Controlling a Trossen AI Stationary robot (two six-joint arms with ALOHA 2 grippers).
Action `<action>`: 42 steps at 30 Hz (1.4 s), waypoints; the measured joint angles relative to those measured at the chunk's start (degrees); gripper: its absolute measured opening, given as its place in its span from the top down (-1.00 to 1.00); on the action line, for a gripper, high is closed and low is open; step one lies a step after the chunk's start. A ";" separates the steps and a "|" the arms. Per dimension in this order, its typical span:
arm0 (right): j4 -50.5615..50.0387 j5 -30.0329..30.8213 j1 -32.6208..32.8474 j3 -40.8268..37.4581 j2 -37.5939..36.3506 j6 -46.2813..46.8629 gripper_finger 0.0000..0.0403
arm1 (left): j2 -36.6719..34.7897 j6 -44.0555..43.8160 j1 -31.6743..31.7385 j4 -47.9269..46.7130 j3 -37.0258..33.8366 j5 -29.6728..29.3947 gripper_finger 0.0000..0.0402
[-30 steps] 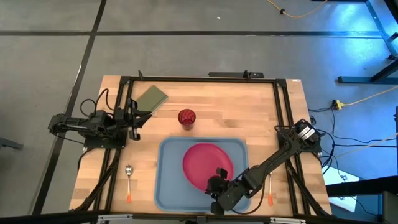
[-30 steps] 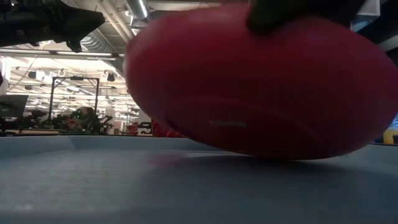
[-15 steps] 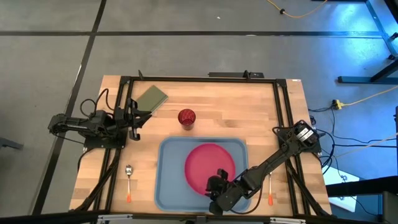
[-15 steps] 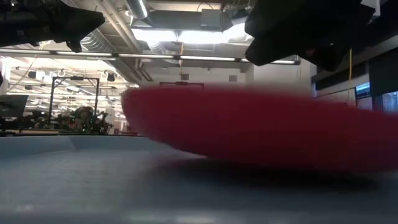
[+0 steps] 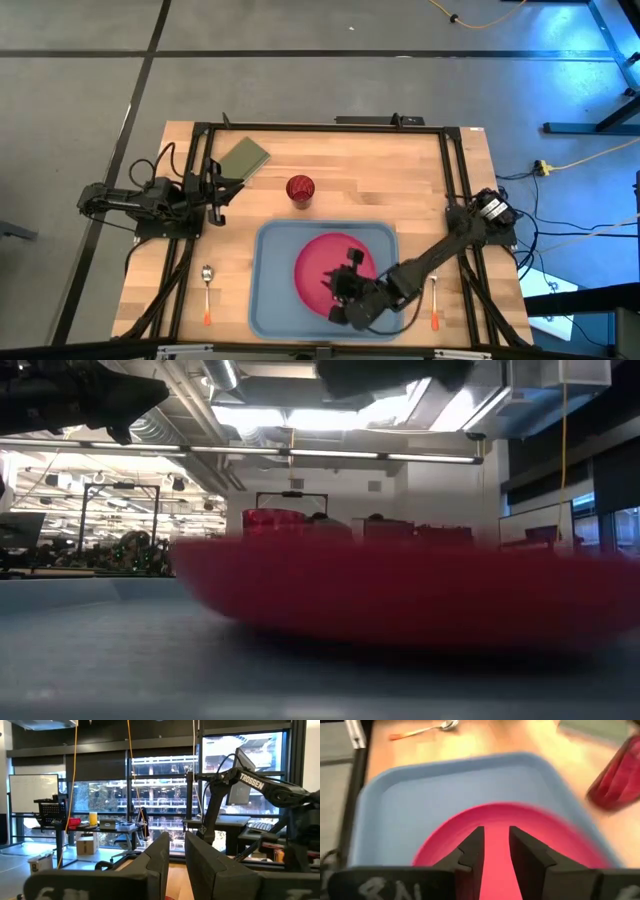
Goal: Pick and place plate/cup/fork/spoon on tray
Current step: Put the red cup on the blue serving tray to the top left of the red plate
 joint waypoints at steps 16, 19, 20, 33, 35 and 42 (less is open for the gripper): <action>-1.36 -18.11 -21.87 0.37 -6.34 -26.81 0.53 | 0.00 0.02 0.02 -0.22 0.00 0.01 0.73; 0.24 -26.30 -27.06 0.36 -7.21 -32.85 0.53 | 0.02 0.03 0.02 -0.24 0.00 0.00 0.73; 0.04 -28.39 -28.47 0.36 -7.36 -33.78 0.53 | 0.01 0.04 0.02 -0.24 0.00 0.00 0.73; -15.23 -18.87 -28.18 0.35 -17.01 -31.58 0.53 | 0.01 0.02 0.01 -0.24 0.00 0.00 0.73; -24.57 -11.34 -25.43 0.35 -20.47 -25.83 0.53 | 0.01 0.02 0.01 -0.24 0.00 0.00 0.73; -51.66 8.21 -12.83 -1.31 -30.65 6.07 0.53 | 0.00 -0.41 0.02 1.31 0.00 0.04 0.73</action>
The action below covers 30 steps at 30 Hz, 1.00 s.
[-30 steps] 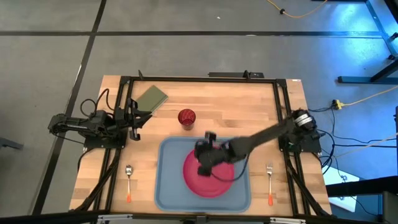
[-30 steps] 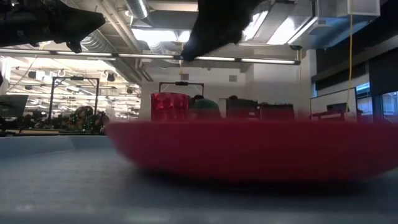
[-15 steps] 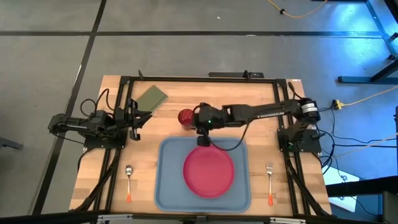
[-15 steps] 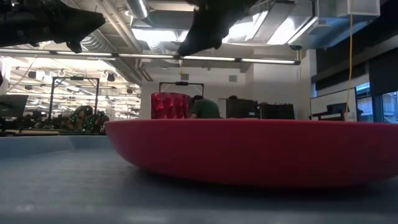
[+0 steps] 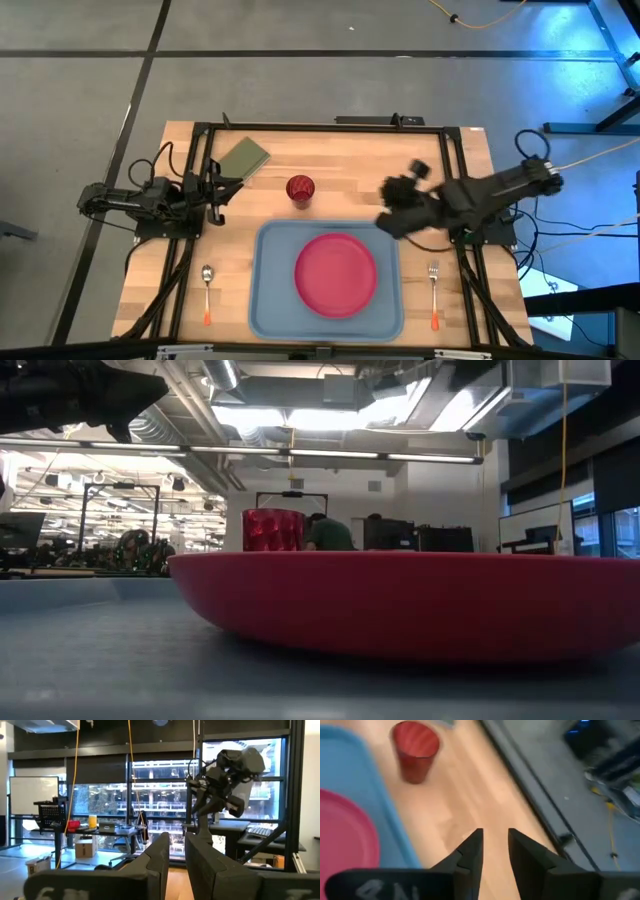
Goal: Pick and place plate/cup/fork/spoon on tray
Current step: Put the red cup on the blue serving tray to the top left of the red plate
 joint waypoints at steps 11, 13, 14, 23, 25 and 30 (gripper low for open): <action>5.83 8.71 7.47 -21.16 -10.85 22.03 0.53 | 8.90 -13.53 0.00 -3.92 7.80 -1.46 0.76; 9.23 9.71 7.18 -23.72 -11.89 21.82 0.53 | 15.20 -12.78 0.02 -6.22 12.78 -1.15 0.76; 11.12 9.87 7.08 -24.84 -12.26 21.80 0.53 | 18.80 -11.90 0.13 -8.02 15.79 -0.81 0.76; 17.70 9.66 7.01 -30.73 -12.83 21.76 0.53 | 52.68 -7.48 6.70 -39.11 42.61 0.02 0.76; 17.82 9.66 7.01 -30.86 -12.83 21.75 0.53 | 57.82 -7.01 7.13 -41.87 47.42 0.90 0.76; 17.82 9.51 7.01 -30.86 -12.83 21.23 0.53 | 68.52 -1.45 8.40 -43.71 54.29 11.82 0.76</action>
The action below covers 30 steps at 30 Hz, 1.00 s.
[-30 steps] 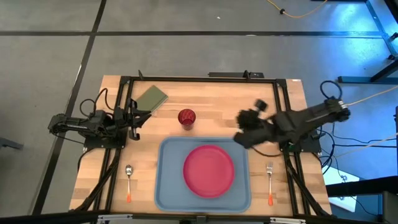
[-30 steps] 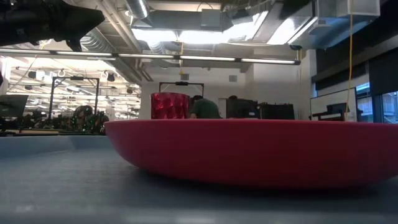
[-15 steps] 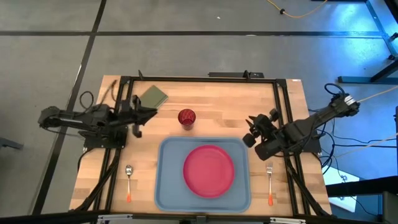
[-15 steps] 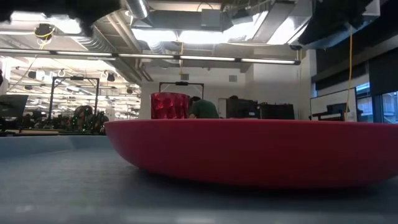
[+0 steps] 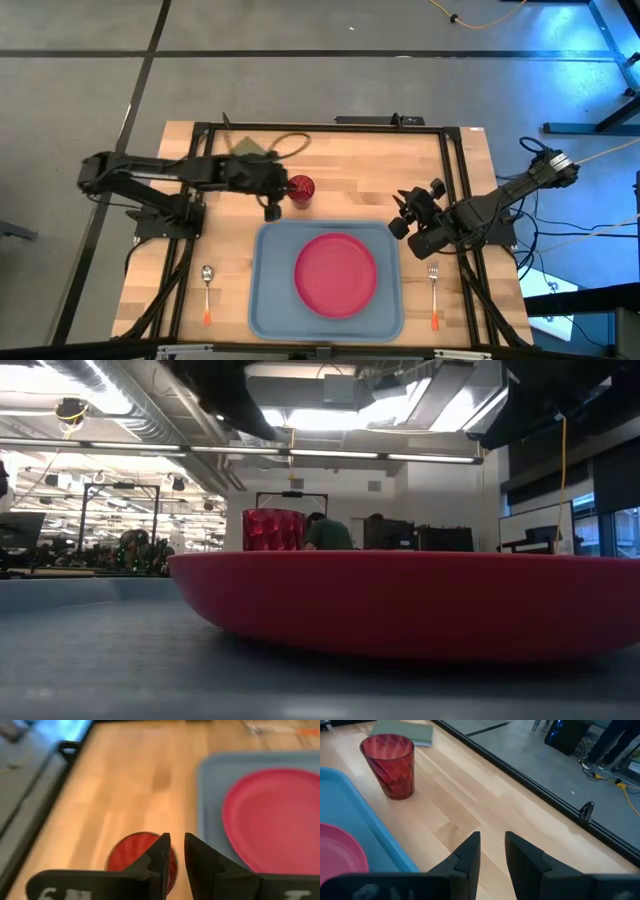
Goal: Pick and place plate/cup/fork/spoon on tray
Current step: Put the red cup on the blue serving tray to the top left of the red plate
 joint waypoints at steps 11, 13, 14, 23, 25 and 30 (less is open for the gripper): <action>-0.25 -2.57 0.00 0.00 0.02 -1.12 0.53 | 13.03 3.75 0.32 -5.73 4.19 2.84 0.76; -0.28 -2.60 0.00 0.00 0.04 -1.12 0.53 | 13.51 4.00 0.33 -5.79 4.24 2.87 0.76; -0.27 -2.60 -0.02 0.00 0.04 -1.12 0.53 | 13.66 3.78 0.36 -5.74 4.24 2.82 0.76; -0.26 -2.60 0.00 0.00 0.04 -1.12 0.53 | 13.70 4.07 0.38 -5.69 4.24 2.59 0.75; -0.28 -2.62 0.00 0.00 0.04 -1.12 0.53 | 13.96 5.80 0.38 -5.59 4.28 2.56 0.74; -0.28 -2.68 0.00 -0.01 0.04 -1.12 0.53 | 14.16 7.48 0.27 -5.55 4.29 2.58 0.73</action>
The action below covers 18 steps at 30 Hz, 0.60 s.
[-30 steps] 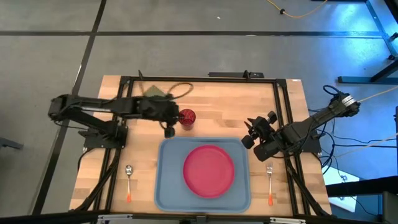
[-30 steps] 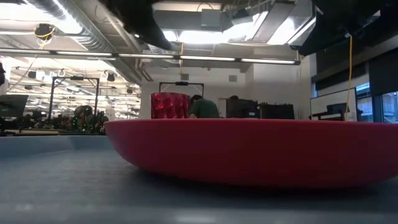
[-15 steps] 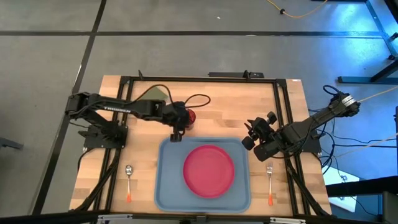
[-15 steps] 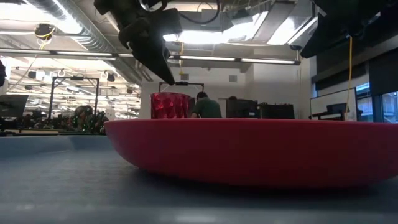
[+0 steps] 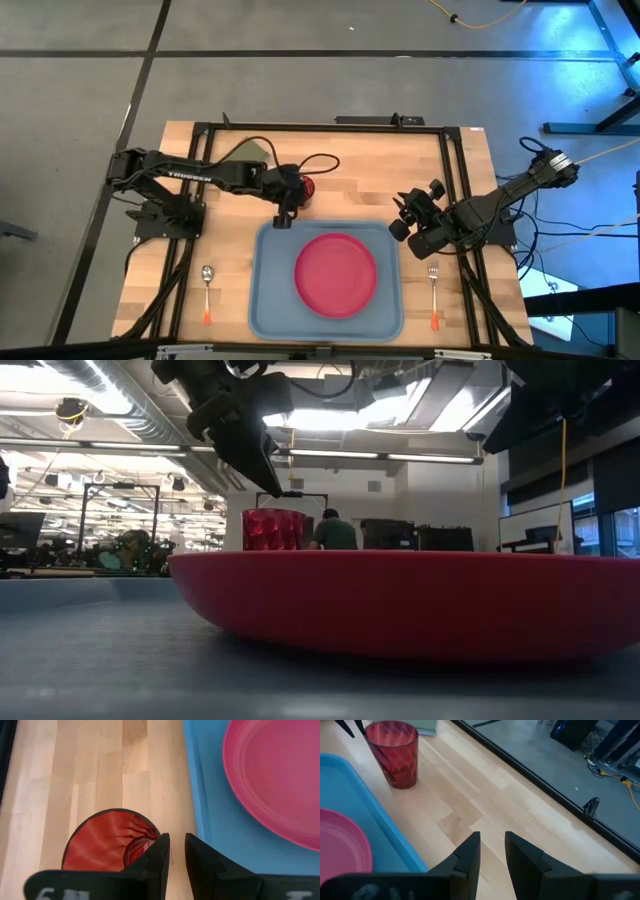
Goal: Pick and place plate/cup/fork/spoon on tray
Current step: Put the red cup on the blue serving tray to the top left of the red plate
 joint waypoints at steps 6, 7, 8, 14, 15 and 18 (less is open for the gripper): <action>-0.01 -1.02 0.00 0.00 0.00 0.00 0.53 | 0.72 0.01 -0.08 -2.88 0.00 -0.13 0.73; 0.00 -1.38 0.00 0.00 0.00 -0.01 0.53 | 0.72 0.01 -0.10 -3.29 0.00 -0.51 0.73; 0.00 -1.46 0.00 -0.01 0.00 0.00 0.53 | 1.11 0.00 -0.10 -3.35 0.03 -1.19 0.73; 0.00 -1.53 0.00 -0.01 0.02 0.00 0.53 | 1.62 0.04 -0.10 -3.42 0.11 -3.70 0.73; 0.00 -1.73 0.00 -0.01 0.02 0.00 0.53 | 1.62 0.04 -0.10 -3.38 0.11 -4.17 0.73; 0.00 -1.89 0.00 -0.01 0.04 0.00 0.53 | 1.64 0.04 -0.10 -3.37 0.09 -6.28 0.73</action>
